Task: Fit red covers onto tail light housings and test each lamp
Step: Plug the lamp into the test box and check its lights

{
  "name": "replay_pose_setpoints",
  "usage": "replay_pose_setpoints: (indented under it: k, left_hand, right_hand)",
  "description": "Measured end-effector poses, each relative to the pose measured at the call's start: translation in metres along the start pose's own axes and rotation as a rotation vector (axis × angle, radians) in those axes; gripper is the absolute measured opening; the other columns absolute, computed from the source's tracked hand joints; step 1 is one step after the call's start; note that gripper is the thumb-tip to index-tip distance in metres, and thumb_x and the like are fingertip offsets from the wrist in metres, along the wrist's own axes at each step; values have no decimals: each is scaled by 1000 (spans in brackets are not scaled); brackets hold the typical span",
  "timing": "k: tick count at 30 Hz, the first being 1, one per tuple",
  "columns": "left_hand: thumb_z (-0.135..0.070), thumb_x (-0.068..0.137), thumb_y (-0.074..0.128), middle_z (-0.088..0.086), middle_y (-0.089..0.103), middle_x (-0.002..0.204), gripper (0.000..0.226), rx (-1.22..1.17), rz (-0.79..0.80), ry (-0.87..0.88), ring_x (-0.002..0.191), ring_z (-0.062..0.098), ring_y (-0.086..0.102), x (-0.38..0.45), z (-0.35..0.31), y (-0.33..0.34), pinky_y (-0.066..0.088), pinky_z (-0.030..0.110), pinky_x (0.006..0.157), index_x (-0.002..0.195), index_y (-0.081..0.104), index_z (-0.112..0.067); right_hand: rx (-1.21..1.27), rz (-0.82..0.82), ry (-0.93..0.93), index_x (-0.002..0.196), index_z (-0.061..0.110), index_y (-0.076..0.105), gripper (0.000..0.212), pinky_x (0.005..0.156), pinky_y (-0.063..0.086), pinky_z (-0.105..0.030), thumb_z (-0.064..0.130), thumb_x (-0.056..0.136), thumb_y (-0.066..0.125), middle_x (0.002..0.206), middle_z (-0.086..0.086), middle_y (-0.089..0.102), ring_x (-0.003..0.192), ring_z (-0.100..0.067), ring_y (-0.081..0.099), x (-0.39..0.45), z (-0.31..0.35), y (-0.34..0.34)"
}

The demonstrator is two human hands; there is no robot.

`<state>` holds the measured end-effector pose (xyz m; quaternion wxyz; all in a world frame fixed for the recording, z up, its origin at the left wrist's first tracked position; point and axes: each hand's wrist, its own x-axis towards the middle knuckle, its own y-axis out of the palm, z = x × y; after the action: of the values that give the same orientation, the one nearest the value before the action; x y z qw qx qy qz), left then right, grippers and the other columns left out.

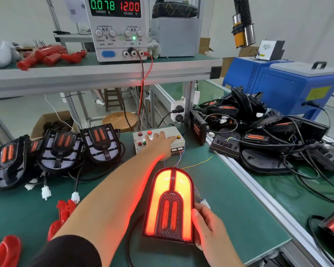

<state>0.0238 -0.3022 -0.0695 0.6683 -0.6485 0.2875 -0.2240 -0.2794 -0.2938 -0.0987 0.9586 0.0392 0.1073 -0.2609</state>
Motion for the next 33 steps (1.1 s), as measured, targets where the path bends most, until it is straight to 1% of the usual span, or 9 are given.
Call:
replay_pose_setpoints:
  k: [4, 10, 13, 19, 21, 23, 26, 29, 33]
  left_hand:
    - [-8, 93, 46, 15, 28, 154, 82, 46, -13, 8, 143, 39, 27, -3, -1, -3, 10, 68, 120, 161, 15, -42]
    - [-10, 93, 48, 15, 29, 154, 83, 91, -16, 22, 143, 38, 29, -6, -1, -3, 9, 66, 122, 162, 12, -41]
    - [-10, 94, 48, 16, 28, 155, 83, 92, -10, 25, 144, 39, 29, -7, -3, -5, 7, 64, 123, 162, 12, -39]
    - [-6, 91, 48, 18, 26, 159, 86, -28, 9, 39, 147, 41, 27, -13, -3, -9, -2, 60, 125, 163, 11, -35]
    - [-2, 88, 50, 16, 24, 162, 85, -181, -64, 43, 150, 38, 25, -20, -1, -10, -5, 56, 126, 162, 19, -30]
    - [0, 87, 53, 10, 25, 164, 76, -270, -236, 72, 153, 31, 21, -29, 1, -10, -5, 53, 127, 157, 34, -23]
    - [-2, 94, 51, 6, 45, 154, 50, -403, -351, 174, 147, 25, 34, -47, 5, -8, 15, 43, 126, 141, 56, -15]
    - [-10, 101, 52, 4, 68, 130, 32, -640, -316, 194, 120, 20, 61, -76, 5, -13, 44, 32, 107, 130, 67, -14]
    - [-17, 102, 54, -4, 74, 108, 25, -709, -294, 242, 97, 11, 65, -123, 2, -17, 50, 28, 88, 119, 73, -19]
  right_hand:
    - [-55, 6, -12, 111, 21, 69, 22, 45, 39, -16, 20, 107, 47, 69, 1, 67, 54, -8, 54, 3, -4, -1]
    - [-75, -24, -15, 102, 38, 70, 27, 60, 50, -27, 27, 107, 46, 88, -6, 75, 77, -23, 69, 7, -11, -1]
    - [-79, -20, -12, 94, 50, 67, 33, 59, 49, -29, 31, 108, 45, 89, -6, 75, 75, -19, 68, 7, -11, -1]
    - [-60, 13, -32, 104, 44, 68, 25, 69, 48, -37, 35, 107, 45, 96, -12, 73, 78, -24, 65, 8, -14, -2]
    - [-53, 30, -51, 101, 47, 68, 27, 67, 45, -34, 36, 107, 44, 100, -16, 71, 78, -18, 59, 7, -15, -3]
    - [-42, 53, -67, 101, 45, 68, 28, 61, 42, -27, 34, 108, 43, 93, -15, 70, 73, -13, 55, 6, -15, -3]
    - [-28, 67, -97, 99, 37, 71, 30, 49, 36, -18, 29, 108, 44, 70, 2, 63, 56, -7, 45, 5, -16, -3]
    - [-56, 69, -113, 101, 32, 72, 27, 47, 36, -17, 26, 108, 46, 71, 7, 66, 54, -6, 47, 5, -16, -3]
    - [-133, 84, -116, 101, 36, 73, 27, 50, 39, -22, 32, 108, 47, 74, 3, 67, 58, -10, 45, 5, -17, -3]
